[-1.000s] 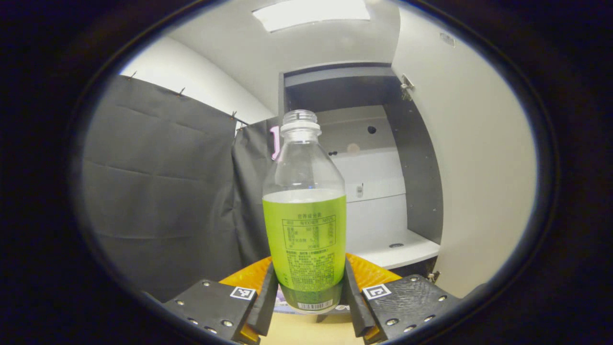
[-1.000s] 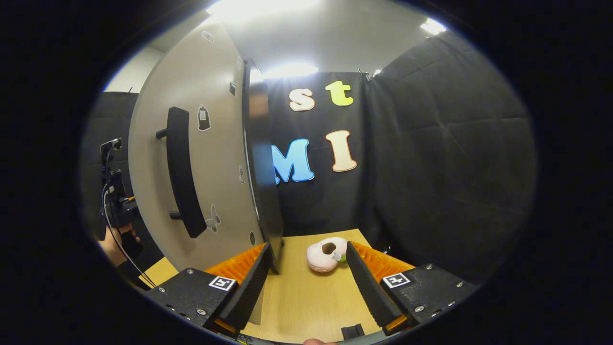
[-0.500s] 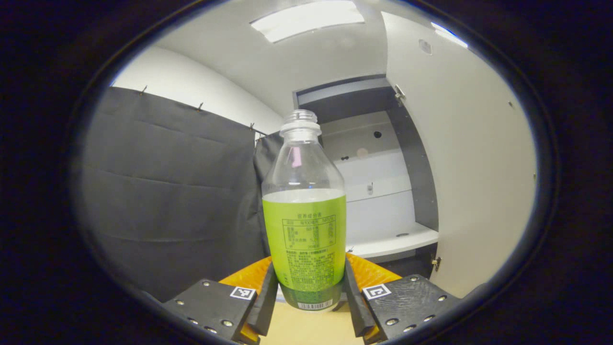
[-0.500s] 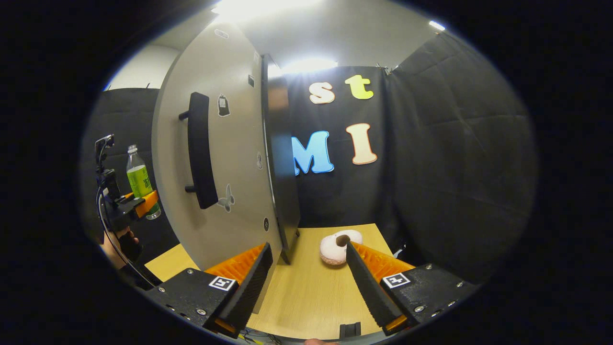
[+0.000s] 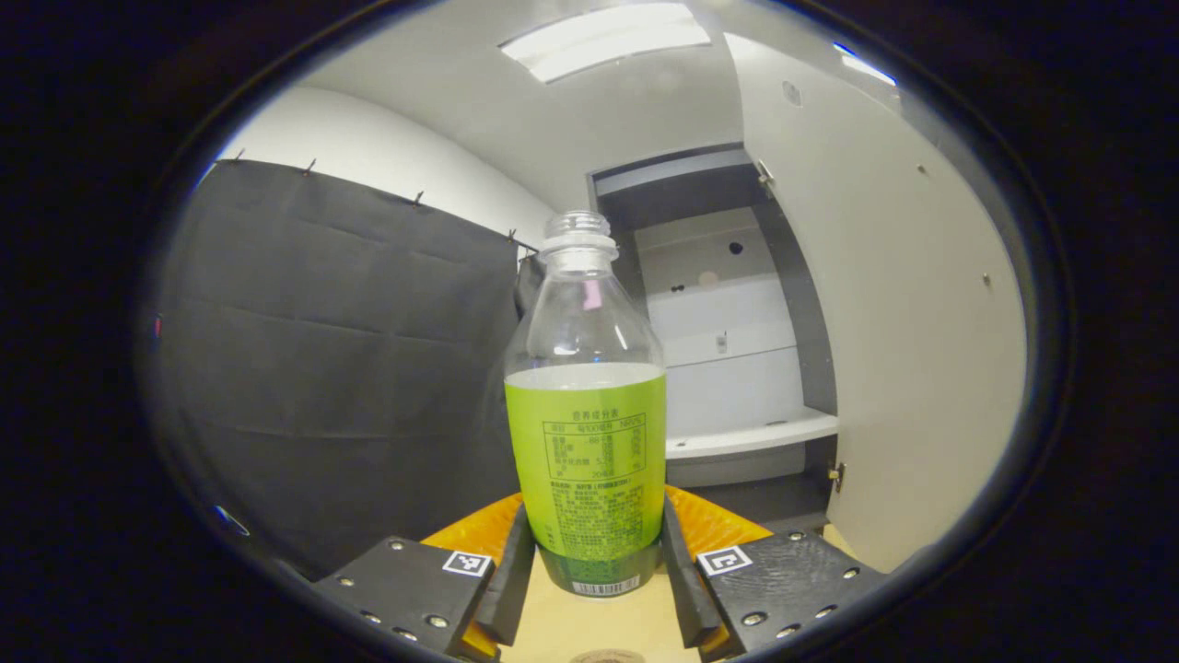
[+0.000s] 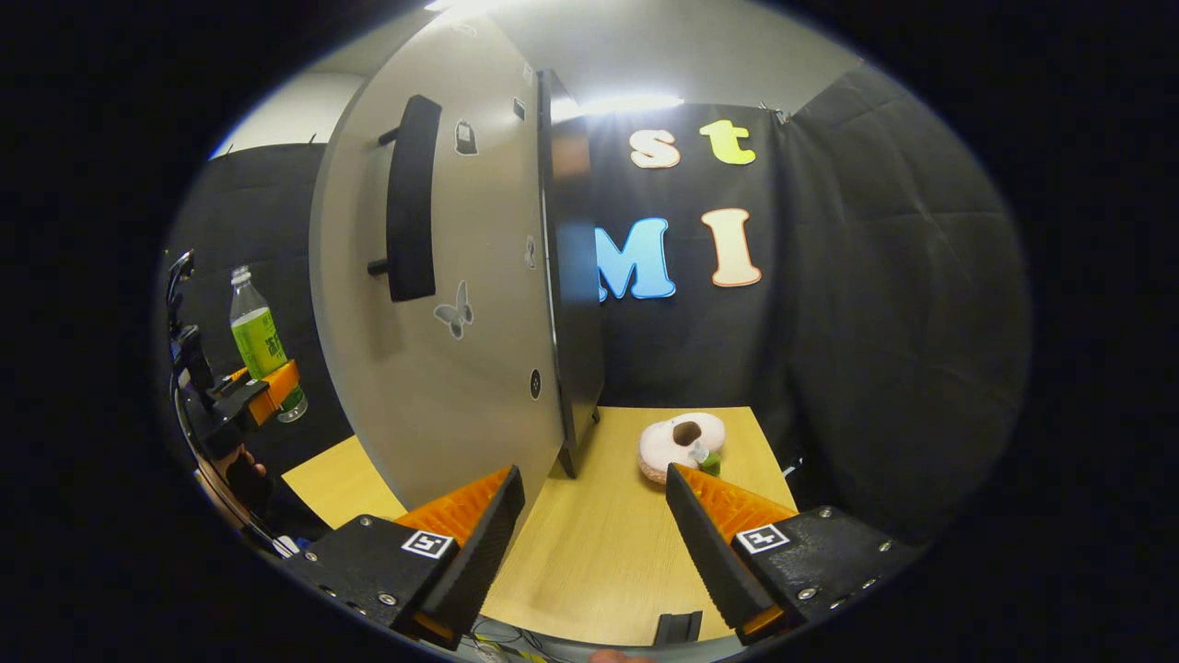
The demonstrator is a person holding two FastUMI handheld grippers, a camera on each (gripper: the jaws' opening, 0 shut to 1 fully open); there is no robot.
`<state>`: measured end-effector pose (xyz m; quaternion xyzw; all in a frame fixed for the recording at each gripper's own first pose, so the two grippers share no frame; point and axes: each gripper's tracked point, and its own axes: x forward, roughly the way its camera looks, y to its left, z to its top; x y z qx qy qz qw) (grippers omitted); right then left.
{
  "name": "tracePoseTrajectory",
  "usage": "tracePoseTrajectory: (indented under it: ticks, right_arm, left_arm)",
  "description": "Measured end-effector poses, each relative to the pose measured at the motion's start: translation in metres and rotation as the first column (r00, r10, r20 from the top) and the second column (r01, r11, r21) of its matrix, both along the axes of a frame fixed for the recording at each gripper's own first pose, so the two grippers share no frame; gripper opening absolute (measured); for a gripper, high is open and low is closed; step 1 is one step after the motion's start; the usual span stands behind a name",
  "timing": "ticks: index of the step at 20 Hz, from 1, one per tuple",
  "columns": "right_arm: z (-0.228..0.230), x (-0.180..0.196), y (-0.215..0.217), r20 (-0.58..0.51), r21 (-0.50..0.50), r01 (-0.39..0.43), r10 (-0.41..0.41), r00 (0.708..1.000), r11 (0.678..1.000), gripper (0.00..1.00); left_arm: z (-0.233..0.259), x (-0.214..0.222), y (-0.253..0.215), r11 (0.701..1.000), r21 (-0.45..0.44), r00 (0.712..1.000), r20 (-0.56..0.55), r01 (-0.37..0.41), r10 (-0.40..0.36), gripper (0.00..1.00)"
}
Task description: Open the cabinet door with the right hand, grasp the bottle in the cabinet with the left hand and place it on the coaster, then close the cabinet door with the right hand.
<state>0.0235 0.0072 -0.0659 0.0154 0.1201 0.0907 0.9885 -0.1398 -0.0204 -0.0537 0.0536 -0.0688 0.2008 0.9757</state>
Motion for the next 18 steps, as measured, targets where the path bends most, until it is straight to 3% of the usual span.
tracePoseTrajectory:
  ticks: [7, 10, 12, 13, 14, 15, 17, 18]
  right_arm:
    - [-0.05, 0.012, 0.008, -0.035, -0.066, 0.006, -0.009, 0.999, 0.998, 0.95]
    - [-0.085, 0.015, 0.0, -0.088, -0.099, 0.021, -0.029, 0.996, 0.995, 0.96]
    - [-0.101, 0.016, -0.002, -0.106, -0.093, 0.03, -0.04, 0.994, 0.995, 0.96]
    - [-0.111, 0.017, -0.005, -0.116, -0.1, 0.033, -0.045, 0.992, 0.994, 0.96]
    - [-0.122, 0.017, -0.008, -0.132, -0.114, 0.037, -0.052, 0.99, 0.993, 0.96]
    - [-0.136, 0.015, -0.01, -0.155, -0.131, 0.032, -0.053, 0.986, 0.991, 0.96]
    - [-0.161, 0.007, -0.013, -0.205, -0.162, 0.012, -0.046, 0.978, 0.987, 0.96]
    - [-0.17, 0.003, -0.012, -0.228, -0.171, 0.0, -0.04, 0.973, 0.985, 0.96]
  left_arm:
    - [-0.1, -0.002, -0.003, 0.999, 0.043, 0.999, -0.045, -0.005, 0.007, 0.7]
    - [-0.165, -0.004, -0.008, 1.0, 0.007, 0.998, -0.064, -0.006, 0.006, 0.66]
    - [-0.204, 0.0, -0.01, 1.0, -0.023, 0.998, -0.069, -0.004, 0.002, 0.7]
    - [-0.226, 0.003, -0.01, 1.0, -0.021, 0.997, -0.083, -0.007, 0.006, 0.66]
    - [-0.247, 0.003, -0.009, 1.0, -0.011, 0.995, -0.102, -0.02, 0.019, 0.7]
    - [-0.266, 0.003, -0.008, 1.0, -0.011, 0.993, -0.117, -0.024, 0.023, 0.66]
    - [-0.289, 0.005, -0.007, 0.999, -0.017, 0.992, -0.126, -0.031, 0.028, 0.7]
    - [-0.294, 0.005, -0.006, 0.999, -0.028, 0.992, -0.121, -0.033, 0.029, 0.66]
